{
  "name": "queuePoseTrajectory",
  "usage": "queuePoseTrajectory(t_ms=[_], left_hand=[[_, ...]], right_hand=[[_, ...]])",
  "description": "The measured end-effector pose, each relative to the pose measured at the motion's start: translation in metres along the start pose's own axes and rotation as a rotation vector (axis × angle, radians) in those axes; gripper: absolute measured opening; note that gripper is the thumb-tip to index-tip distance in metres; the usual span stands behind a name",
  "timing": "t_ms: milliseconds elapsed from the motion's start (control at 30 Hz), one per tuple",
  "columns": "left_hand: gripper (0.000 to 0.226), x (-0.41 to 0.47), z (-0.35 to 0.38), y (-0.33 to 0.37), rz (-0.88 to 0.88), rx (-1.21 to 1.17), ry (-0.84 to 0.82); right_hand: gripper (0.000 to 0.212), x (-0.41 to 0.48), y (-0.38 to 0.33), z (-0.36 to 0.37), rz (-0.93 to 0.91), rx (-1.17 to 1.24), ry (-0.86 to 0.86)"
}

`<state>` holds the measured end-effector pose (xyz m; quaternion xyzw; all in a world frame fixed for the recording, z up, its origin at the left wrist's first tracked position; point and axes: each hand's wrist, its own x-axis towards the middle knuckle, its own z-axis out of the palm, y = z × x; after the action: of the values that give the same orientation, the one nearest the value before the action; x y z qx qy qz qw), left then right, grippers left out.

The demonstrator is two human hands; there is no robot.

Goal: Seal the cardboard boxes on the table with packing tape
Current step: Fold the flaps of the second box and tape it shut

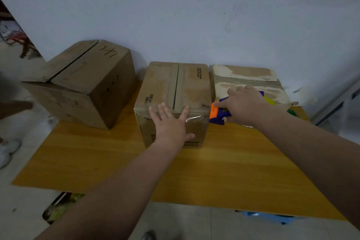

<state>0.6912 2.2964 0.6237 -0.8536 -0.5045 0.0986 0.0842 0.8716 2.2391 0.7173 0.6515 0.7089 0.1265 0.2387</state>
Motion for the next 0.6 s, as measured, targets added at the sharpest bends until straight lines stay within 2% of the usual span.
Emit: queuePoseTrajectory(t_ms=[100, 167, 267, 433, 600], left_hand=[[0.091, -0.002, 0.001, 0.025, 0.129, -0.087, 0.110], [0.088, 0.001, 0.005, 0.026, 0.177, -0.163, 0.127], [0.081, 0.003, 0.010, 0.003, 0.252, -0.068, 0.194], [0.075, 0.004, 0.013, -0.013, 0.209, -0.047, 0.176], [0.071, 0.006, 0.012, -0.014, 0.205, -0.043, 0.194]], right_hand=[[0.051, 0.002, -0.005, -0.002, -0.004, -0.005, 0.014], [0.050, 0.002, -0.004, -0.002, 0.002, -0.006, 0.016], [0.050, 0.002, -0.004, 0.000, 0.006, 0.021, 0.009], [0.054, 0.006, -0.023, 0.004, 0.014, 0.136, 0.041], [0.064, 0.005, -0.013, 0.009, -0.015, 0.147, 0.050]])
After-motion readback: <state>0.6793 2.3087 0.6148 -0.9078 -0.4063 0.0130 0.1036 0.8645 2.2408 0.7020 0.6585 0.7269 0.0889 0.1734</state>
